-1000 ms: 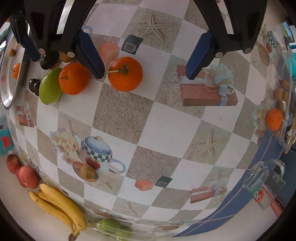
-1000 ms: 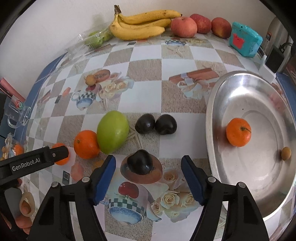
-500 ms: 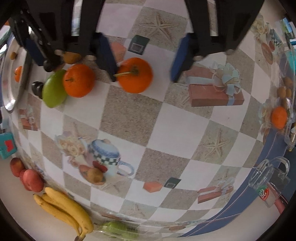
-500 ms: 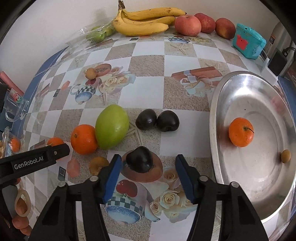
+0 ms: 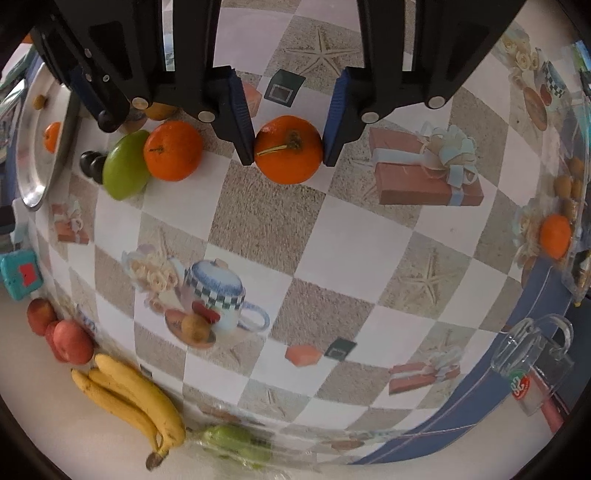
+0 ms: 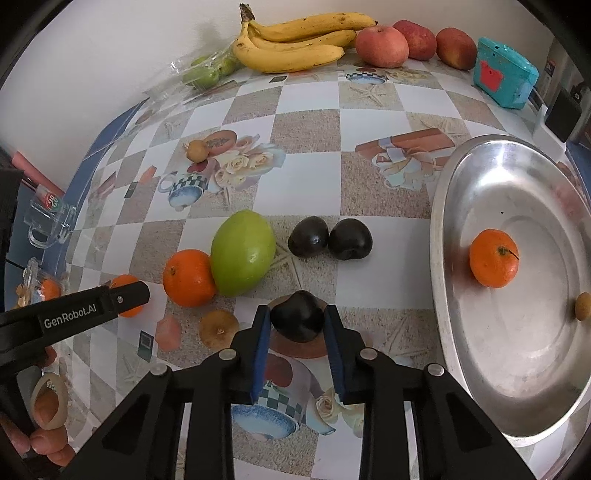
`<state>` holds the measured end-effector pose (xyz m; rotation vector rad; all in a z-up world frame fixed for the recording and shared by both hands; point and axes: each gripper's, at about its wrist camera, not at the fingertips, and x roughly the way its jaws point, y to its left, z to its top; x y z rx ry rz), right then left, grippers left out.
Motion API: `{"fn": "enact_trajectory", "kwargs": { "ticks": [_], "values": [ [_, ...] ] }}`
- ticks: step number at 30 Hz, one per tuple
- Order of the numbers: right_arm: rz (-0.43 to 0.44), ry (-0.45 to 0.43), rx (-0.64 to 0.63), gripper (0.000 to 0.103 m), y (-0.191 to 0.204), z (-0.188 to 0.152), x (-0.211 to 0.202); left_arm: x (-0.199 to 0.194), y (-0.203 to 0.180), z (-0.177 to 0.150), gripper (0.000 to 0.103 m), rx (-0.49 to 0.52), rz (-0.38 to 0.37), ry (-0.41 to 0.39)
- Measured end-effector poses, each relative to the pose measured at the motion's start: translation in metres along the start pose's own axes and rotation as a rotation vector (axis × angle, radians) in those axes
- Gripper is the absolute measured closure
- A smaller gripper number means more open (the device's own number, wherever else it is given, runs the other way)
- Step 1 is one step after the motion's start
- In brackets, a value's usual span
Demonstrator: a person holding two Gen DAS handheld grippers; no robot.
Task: Organize fruits
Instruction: 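Carry the tangerine and the dark plum over the steel bowl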
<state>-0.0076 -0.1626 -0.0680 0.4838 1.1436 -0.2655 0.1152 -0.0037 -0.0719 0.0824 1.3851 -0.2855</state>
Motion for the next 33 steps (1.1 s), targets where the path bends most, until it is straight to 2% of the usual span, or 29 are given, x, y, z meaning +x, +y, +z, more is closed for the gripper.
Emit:
{"fn": "enact_trajectory", "kwargs": {
  "ticks": [11, 15, 25, 33],
  "values": [
    [0.038, -0.070, 0.023, 0.073, 0.000, 0.008, -0.030, -0.048, 0.012, 0.012, 0.063, -0.017, -0.029, -0.111],
    [0.028, -0.106, 0.007, 0.073, 0.002, 0.011, -0.045, -0.050, 0.003, 0.012, 0.063, -0.014, -0.030, -0.130],
    [0.014, -0.121, 0.031, 0.073, -0.013, 0.012, -0.054, -0.056, -0.006, 0.009, 0.064, -0.001, -0.029, -0.139],
    [-0.044, -0.132, 0.106, 0.073, -0.052, 0.011, -0.060, -0.054, -0.034, -0.001, 0.064, 0.056, -0.035, -0.126]
  ]
}}
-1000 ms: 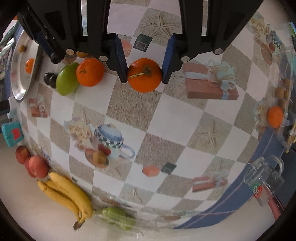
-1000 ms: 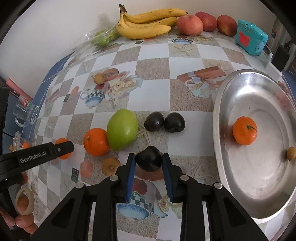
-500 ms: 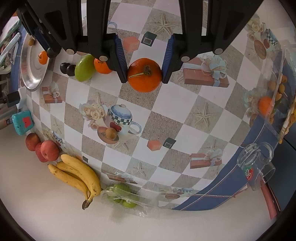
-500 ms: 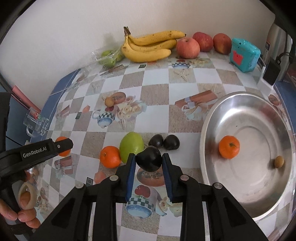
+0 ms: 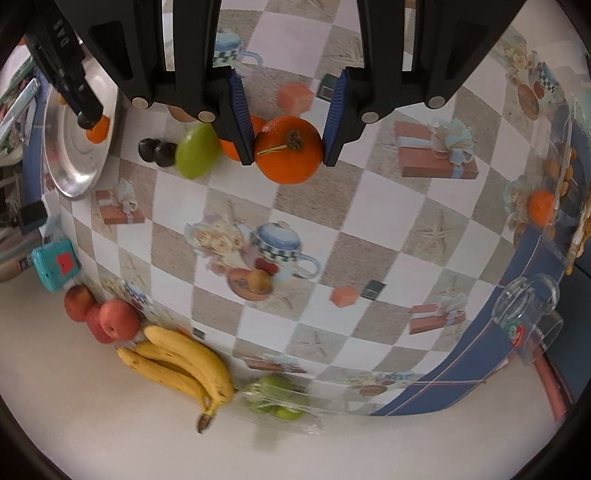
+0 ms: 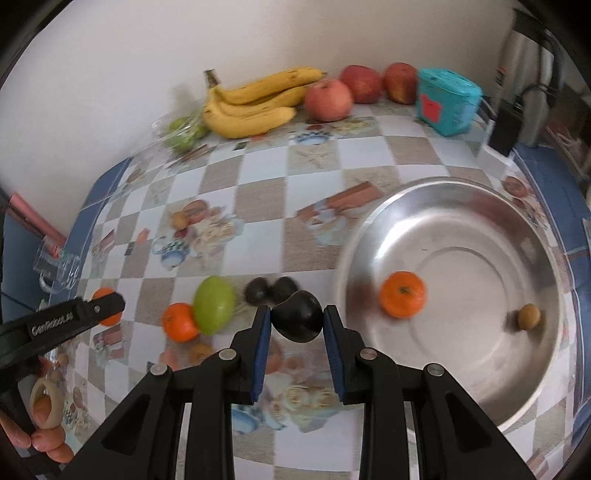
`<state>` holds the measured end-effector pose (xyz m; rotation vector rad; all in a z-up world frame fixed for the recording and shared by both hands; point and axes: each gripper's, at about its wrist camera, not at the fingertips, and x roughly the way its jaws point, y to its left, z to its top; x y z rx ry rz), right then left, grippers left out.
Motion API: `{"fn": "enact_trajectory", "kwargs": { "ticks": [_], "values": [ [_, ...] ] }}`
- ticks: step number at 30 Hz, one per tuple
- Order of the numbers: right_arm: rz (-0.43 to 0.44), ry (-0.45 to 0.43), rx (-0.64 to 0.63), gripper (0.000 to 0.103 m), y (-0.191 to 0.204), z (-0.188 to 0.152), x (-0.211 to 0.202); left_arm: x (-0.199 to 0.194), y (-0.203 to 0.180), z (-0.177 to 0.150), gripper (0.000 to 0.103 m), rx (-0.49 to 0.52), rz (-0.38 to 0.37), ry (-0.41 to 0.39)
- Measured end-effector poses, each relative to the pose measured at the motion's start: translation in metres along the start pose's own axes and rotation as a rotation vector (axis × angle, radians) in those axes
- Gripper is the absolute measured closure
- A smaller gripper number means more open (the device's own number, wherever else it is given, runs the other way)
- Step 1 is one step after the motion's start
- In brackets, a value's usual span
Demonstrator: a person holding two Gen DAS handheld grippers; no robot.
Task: Organize fruits
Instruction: 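Carry the tangerine and the dark plum over the steel bowl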
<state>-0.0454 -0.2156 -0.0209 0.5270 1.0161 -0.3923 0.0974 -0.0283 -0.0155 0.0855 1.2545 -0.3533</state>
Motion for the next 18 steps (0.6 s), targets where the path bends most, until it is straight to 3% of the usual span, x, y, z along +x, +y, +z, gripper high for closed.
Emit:
{"fn": "enact_trajectory", "kwargs": {
  "ticks": [9, 18],
  "values": [
    [-0.092, 0.012, 0.157, 0.073, -0.073, -0.001, -0.009, -0.002, -0.048, -0.015, 0.064, 0.101, -0.045, 0.017],
    [-0.158, 0.040, 0.260, 0.073, -0.121, -0.010, -0.015, -0.006, -0.111, -0.039, 0.064, 0.242, -0.100, 0.022]
  ]
}}
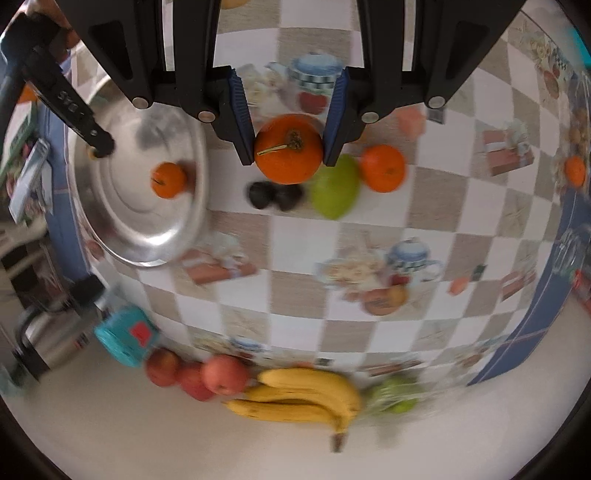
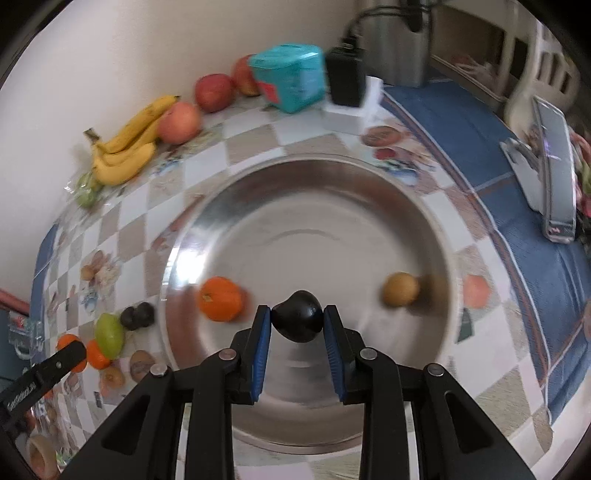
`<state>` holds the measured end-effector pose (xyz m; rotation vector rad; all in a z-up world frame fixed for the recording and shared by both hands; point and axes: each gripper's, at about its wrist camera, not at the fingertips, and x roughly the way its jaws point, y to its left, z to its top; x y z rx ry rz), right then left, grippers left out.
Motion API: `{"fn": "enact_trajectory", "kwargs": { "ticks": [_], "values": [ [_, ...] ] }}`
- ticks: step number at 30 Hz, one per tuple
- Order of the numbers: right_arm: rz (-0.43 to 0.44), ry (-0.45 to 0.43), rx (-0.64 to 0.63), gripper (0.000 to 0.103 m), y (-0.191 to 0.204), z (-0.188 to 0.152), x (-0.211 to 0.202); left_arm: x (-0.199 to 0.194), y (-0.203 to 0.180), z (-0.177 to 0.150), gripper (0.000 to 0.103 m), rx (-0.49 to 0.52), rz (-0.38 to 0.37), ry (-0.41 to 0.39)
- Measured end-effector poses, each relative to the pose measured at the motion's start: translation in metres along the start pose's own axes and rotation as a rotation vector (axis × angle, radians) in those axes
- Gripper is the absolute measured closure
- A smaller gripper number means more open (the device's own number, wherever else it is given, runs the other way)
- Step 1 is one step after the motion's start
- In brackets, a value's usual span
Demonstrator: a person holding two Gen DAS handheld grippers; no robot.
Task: Organize fruits
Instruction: 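Carry the tangerine and the dark plum over the steel bowl, then open right tool to drop the dark plum into the bowl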
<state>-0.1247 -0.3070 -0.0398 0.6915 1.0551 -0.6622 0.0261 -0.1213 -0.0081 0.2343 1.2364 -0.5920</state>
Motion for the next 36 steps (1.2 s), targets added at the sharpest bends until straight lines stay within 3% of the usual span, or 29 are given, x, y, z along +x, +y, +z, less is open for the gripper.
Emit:
{"fn": "enact_trajectory", "kwargs": {
  "ticks": [11, 17, 30, 33, 36],
  "values": [
    [0.001, 0.019, 0.062, 0.073, -0.024, -0.006, 0.001, 0.014, -0.080, -0.021, 0.063, 0.215, -0.069, -0.003],
    [0.008, 0.038, 0.085, 0.073, -0.031, -0.008, 0.003, 0.028, -0.099, -0.029, 0.063, 0.269, -0.070, 0.013],
    [0.018, 0.055, 0.119, 0.072, -0.039, -0.008, 0.005, 0.041, -0.108, -0.034, 0.063, 0.299, -0.062, 0.032],
    [0.024, 0.051, 0.113, 0.063, -0.038, -0.007, 0.005, 0.040, -0.106, -0.033, 0.062, 0.294, -0.060, 0.028],
    [0.025, 0.041, 0.106, 0.062, -0.036, -0.006, 0.003, 0.037, -0.106, -0.033, 0.053, 0.296, -0.070, 0.024]
  ]
}}
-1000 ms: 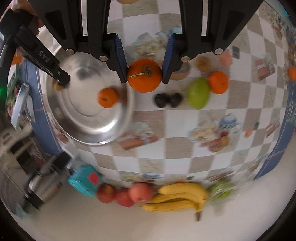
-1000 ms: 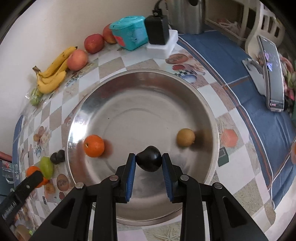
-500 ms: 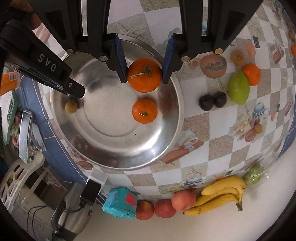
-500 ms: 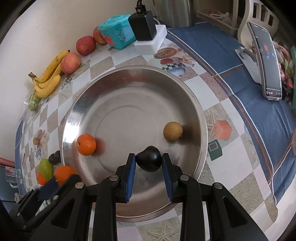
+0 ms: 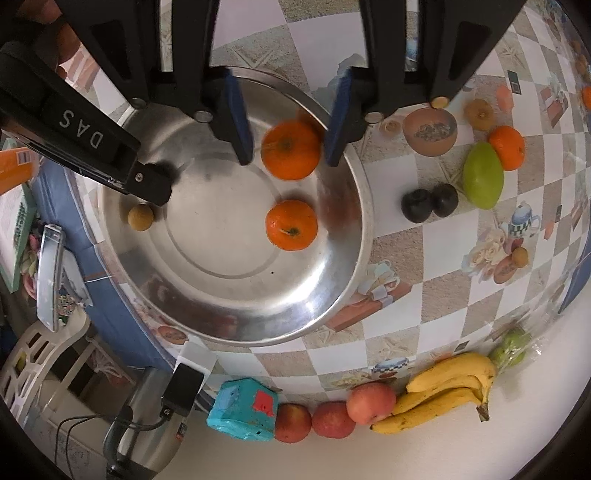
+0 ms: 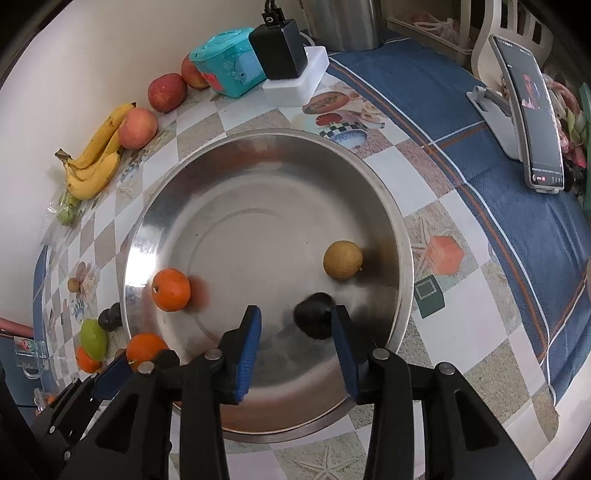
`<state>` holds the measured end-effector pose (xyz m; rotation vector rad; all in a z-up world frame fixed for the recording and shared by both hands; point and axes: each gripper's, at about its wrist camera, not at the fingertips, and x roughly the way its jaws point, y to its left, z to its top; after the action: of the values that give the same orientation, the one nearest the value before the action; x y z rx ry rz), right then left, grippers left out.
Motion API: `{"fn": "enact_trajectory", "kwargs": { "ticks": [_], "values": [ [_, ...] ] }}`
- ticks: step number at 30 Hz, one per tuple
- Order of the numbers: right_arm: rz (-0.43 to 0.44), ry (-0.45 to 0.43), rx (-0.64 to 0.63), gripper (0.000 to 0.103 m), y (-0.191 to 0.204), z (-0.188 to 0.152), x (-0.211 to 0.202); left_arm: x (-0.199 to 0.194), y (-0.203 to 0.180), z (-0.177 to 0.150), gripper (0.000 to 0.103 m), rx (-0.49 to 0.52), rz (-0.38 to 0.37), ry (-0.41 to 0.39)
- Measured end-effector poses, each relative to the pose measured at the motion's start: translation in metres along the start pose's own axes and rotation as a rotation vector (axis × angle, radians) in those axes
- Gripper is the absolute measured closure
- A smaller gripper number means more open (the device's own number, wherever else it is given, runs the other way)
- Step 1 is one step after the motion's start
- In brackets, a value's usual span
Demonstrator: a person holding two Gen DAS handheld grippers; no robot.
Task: Organize fruits
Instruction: 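Open right tool to drop the dark plum into the bowl, then open left tool to drop the tangerine into the bowl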
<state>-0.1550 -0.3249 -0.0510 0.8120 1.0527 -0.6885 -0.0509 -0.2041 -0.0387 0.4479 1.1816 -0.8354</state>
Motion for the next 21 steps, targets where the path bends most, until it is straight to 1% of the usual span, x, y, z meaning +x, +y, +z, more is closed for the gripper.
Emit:
{"fn": "enact_trajectory", "kwargs": {
  "ticks": [1, 3, 4, 5, 6, 9, 10, 11, 12, 16, 19, 21],
  "values": [
    [0.002, -0.004, -0.002, 0.062, 0.000, 0.000, -0.001, -0.002, 0.000, 0.000, 0.050, 0.002, 0.001, -0.005],
    [0.001, -0.020, -0.008, 0.057, 0.002, 0.002, -0.004, -0.006, 0.000, 0.001, 0.049, 0.006, 0.007, -0.018],
    [0.001, -0.027, -0.009, 0.050, 0.003, 0.002, -0.005, -0.007, 0.000, 0.002, 0.048, 0.004, 0.006, -0.022],
    [0.004, -0.038, -0.010, 0.045, 0.003, 0.003, -0.007, -0.008, 0.002, 0.002, 0.046, -0.001, 0.004, -0.024],
    [0.007, -0.046, -0.011, 0.045, 0.003, 0.003, -0.009, -0.009, 0.003, 0.003, 0.045, -0.005, 0.002, -0.024],
    [0.008, -0.074, -0.017, 0.044, 0.004, 0.005, -0.014, -0.013, 0.011, 0.004, 0.036, -0.036, -0.002, -0.031],
    [0.006, -0.081, -0.019, 0.041, 0.004, 0.006, -0.015, -0.014, 0.015, 0.005, 0.032, -0.052, -0.001, -0.034],
    [0.006, -0.087, -0.020, 0.037, 0.004, 0.006, -0.016, -0.016, 0.020, 0.006, 0.031, -0.076, 0.004, -0.035],
    [0.007, -0.092, -0.020, 0.035, 0.004, 0.006, -0.017, -0.017, 0.024, 0.006, 0.031, -0.090, 0.009, -0.036],
    [0.005, -0.094, -0.019, 0.035, 0.003, 0.007, -0.018, -0.021, 0.045, 0.008, 0.027, -0.167, 0.048, -0.044],
    [0.001, -0.089, -0.019, 0.035, 0.003, 0.007, -0.017, -0.021, 0.065, 0.008, 0.026, -0.232, 0.083, -0.030],
    [0.002, -0.085, -0.017, 0.035, 0.002, 0.007, -0.016, -0.022, 0.075, 0.006, 0.026, -0.270, 0.092, -0.025]
  ]
}}
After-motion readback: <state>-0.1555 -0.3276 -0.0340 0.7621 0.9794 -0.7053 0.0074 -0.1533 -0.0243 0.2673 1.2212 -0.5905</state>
